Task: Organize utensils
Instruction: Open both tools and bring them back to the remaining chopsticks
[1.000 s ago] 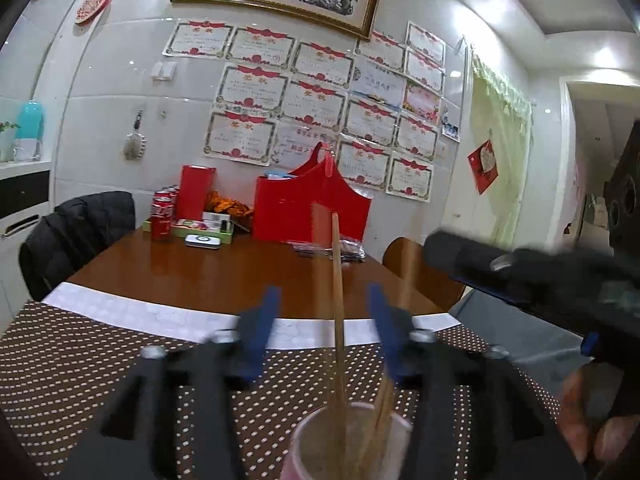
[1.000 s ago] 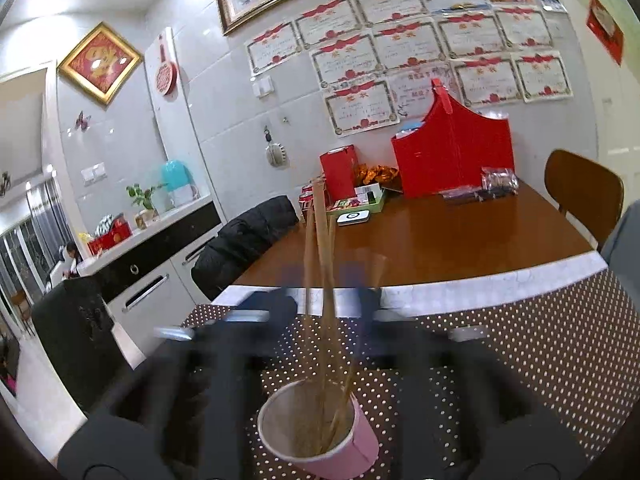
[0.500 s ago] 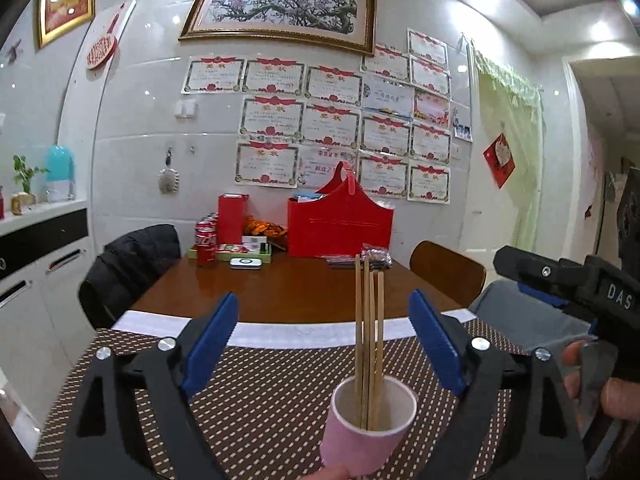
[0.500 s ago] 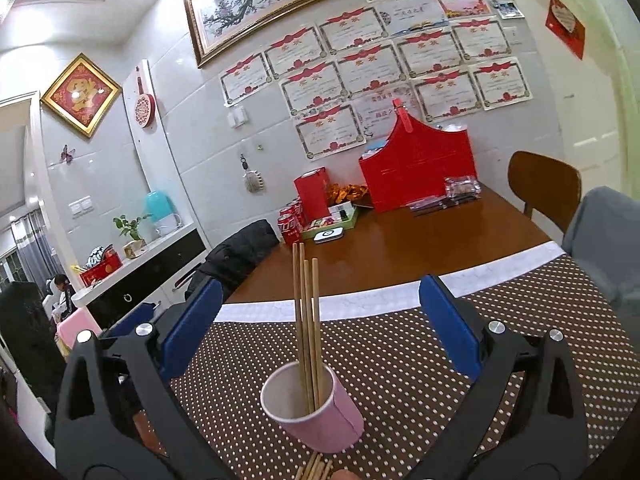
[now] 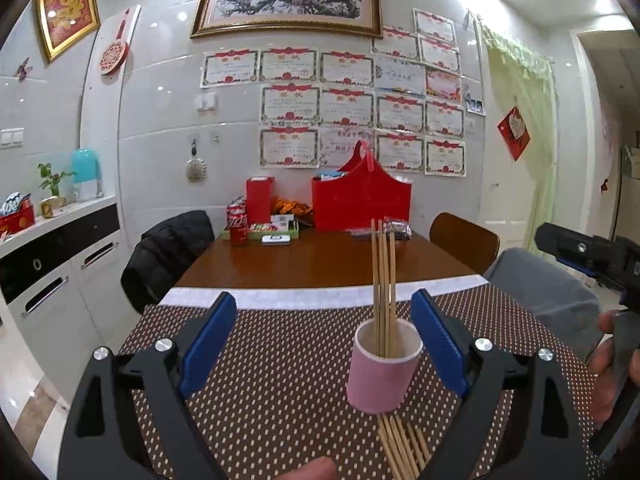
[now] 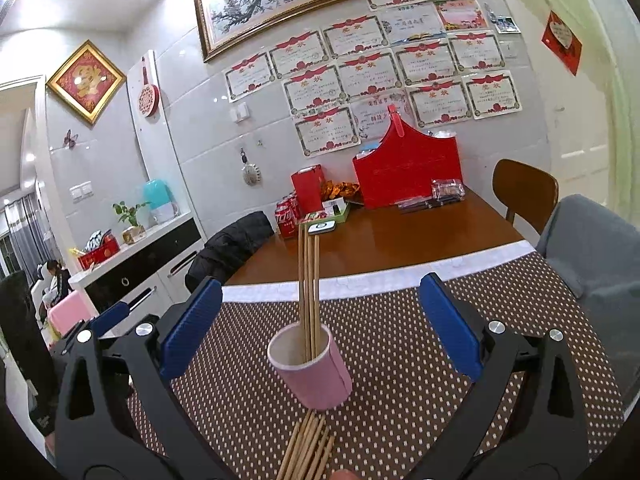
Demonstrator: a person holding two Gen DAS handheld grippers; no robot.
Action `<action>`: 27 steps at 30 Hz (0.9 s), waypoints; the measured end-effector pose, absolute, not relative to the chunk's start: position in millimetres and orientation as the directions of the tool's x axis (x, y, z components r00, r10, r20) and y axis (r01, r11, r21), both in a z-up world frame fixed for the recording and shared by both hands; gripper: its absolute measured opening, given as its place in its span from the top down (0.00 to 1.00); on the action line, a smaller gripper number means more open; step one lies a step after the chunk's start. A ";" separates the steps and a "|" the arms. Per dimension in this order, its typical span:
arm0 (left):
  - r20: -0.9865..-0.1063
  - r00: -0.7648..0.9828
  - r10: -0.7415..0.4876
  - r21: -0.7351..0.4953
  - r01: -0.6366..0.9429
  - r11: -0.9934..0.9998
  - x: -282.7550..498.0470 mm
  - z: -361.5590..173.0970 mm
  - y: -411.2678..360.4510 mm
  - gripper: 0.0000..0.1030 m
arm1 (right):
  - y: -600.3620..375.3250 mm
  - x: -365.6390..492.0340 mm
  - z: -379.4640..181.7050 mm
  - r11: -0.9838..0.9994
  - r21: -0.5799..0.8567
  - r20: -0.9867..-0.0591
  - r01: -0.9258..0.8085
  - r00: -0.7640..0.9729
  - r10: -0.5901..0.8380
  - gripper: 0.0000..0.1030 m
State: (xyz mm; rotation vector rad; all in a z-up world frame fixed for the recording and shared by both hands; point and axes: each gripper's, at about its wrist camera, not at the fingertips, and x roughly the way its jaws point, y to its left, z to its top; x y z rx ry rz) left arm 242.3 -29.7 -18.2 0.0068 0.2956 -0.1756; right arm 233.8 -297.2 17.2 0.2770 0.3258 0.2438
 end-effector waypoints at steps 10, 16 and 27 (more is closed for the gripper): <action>-0.358 0.921 -0.153 -0.035 0.150 0.988 217.2 -41.8 -24.2 0.15 | -291.0 212.0 -21.7 0.946 0.270 -0.344 -0.181 0.899 0.270 0.06; -0.388 0.906 -0.168 -0.059 0.157 0.986 213.0 -65.8 -28.4 0.15 | -288.1 223.8 -48.0 0.938 0.295 -0.393 -0.182 0.872 0.293 0.06; -0.542 0.816 -0.201 -0.083 0.186 0.979 228.4 -107.5 -37.5 0.15 | -295.0 226.1 -59.9 0.941 0.311 -0.424 -0.133 0.867 0.262 0.06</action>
